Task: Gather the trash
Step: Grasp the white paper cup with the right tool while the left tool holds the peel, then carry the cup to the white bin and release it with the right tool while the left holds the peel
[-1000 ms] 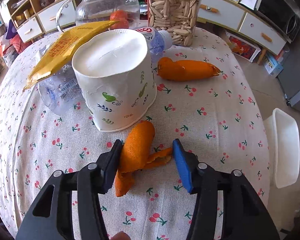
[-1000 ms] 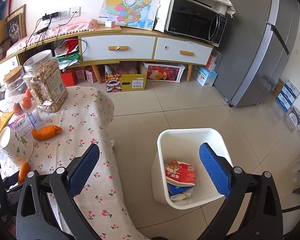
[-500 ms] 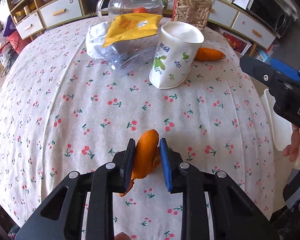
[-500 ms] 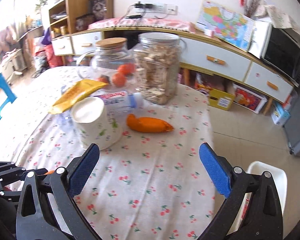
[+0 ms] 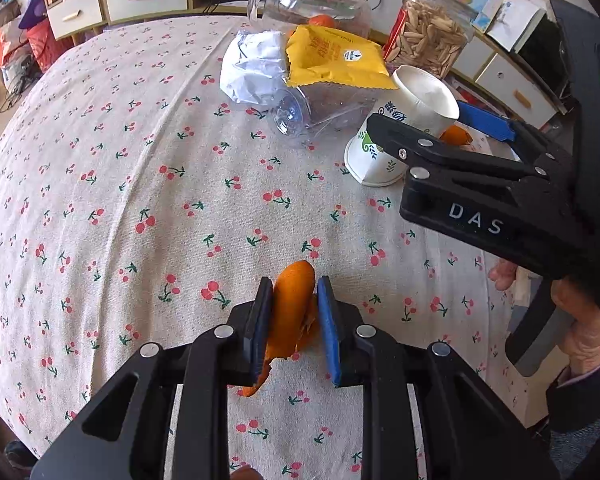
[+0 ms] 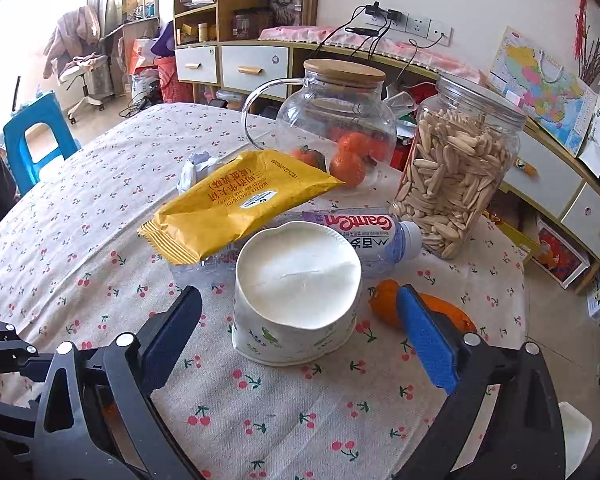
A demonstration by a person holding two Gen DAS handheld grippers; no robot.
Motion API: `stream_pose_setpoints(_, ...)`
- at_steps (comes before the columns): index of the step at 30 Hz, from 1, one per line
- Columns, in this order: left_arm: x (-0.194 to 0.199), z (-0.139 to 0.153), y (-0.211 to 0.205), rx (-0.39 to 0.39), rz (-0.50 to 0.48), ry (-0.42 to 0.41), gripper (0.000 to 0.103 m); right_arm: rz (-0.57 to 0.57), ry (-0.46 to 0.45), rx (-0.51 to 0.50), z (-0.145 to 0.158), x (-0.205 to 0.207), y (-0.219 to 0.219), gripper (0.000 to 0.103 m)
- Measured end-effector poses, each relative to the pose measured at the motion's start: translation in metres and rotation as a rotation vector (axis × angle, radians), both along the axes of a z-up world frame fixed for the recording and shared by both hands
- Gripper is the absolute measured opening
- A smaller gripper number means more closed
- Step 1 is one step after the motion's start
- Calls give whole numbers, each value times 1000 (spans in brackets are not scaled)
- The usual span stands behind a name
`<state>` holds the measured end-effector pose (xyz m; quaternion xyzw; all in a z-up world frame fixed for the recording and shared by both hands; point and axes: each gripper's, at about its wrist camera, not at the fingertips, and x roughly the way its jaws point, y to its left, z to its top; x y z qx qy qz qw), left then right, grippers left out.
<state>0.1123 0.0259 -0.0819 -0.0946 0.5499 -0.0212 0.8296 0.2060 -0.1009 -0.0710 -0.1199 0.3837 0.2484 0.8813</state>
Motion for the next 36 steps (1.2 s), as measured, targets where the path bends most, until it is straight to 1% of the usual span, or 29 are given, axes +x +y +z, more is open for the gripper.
stream_pose_setpoints(1,0,0,1,-2,3,0,23,0,24,-3,-2,2,0,62)
stream_pose_setpoints(5,3,0,7,-11,27,2,23,2,29,16,-2,-3,-2,59)
stream_pose_setpoints(11,1,7,20,-26,65,-19,23,9,16,11,8,-22,-5,58)
stream_pose_setpoints(17,-1,15,27,-30,93,-47,23,9,-14,26,27,-38,-12,58)
stream_pose_setpoints(21,-2,24,31,-36,109,-74,23,-16,-54,34,44,-49,-19,58)
stream_pose_setpoints(26,-3,34,32,-47,123,-140,23,-88,-99,73,69,-63,-37,59)
stream_pose_setpoints(31,-10,52,22,-14,114,-261,23,-178,-148,84,88,-80,-58,59)
stream_pose_setpoints(34,-15,62,17,1,100,-325,23,-233,-177,94,95,-89,-74,59)
stream_pose_setpoints(36,-16,65,17,9,95,-344,23,-272,-187,99,95,-94,-84,59)
